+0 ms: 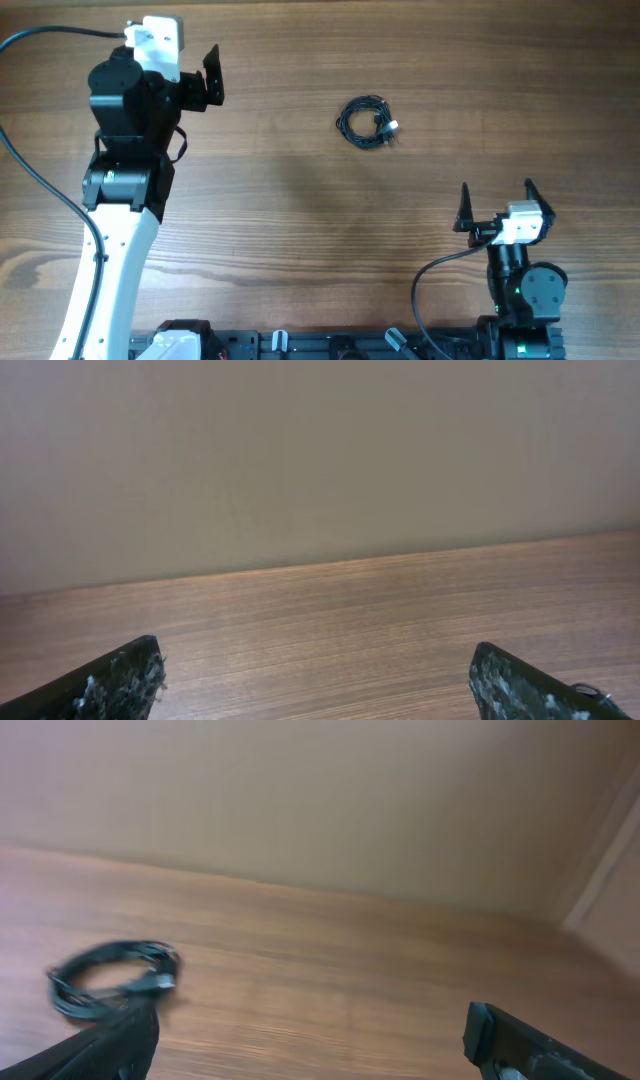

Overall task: Untangle cables
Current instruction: 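Raise the left arm and move its gripper forward left of the cable, then raise the right arm and swing its gripper forward right of the cable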

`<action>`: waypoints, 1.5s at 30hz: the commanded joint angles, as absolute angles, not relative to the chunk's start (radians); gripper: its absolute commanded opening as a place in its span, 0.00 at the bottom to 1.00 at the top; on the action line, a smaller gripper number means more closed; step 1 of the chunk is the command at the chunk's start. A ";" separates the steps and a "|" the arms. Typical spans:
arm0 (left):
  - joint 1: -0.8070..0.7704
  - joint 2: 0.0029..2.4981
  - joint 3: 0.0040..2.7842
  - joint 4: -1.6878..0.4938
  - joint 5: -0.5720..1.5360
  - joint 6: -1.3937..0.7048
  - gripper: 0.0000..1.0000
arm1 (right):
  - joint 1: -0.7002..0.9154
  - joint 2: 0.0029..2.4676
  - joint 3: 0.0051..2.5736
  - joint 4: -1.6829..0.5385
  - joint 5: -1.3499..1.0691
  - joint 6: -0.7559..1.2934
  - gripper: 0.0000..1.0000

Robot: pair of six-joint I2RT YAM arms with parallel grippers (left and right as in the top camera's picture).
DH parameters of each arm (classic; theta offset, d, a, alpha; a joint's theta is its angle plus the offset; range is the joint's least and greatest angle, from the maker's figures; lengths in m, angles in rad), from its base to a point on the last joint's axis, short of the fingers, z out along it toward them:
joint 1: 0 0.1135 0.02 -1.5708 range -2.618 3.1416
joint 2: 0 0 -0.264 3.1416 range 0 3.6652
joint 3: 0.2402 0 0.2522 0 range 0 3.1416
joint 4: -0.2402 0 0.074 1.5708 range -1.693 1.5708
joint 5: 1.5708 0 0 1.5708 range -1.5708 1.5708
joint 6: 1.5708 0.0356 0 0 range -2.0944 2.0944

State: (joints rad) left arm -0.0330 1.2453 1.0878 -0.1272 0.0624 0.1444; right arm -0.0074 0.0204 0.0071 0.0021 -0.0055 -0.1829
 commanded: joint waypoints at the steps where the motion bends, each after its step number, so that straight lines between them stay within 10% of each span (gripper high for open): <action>1: -0.058 1.245 1.103 -0.131 0.078 0.123 1.00 | -0.003 0.009 0.005 0.010 0.029 -0.288 1.00; 45: -0.116 1.206 0.980 -0.033 0.044 0.070 1.00 | -0.003 0.011 0.305 -0.072 -0.080 0.034 1.00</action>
State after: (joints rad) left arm -0.1112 1.2228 0.9882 -0.0399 0.0509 0.0837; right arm -0.0074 0.0200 0.2150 -0.0444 -0.0639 -0.0116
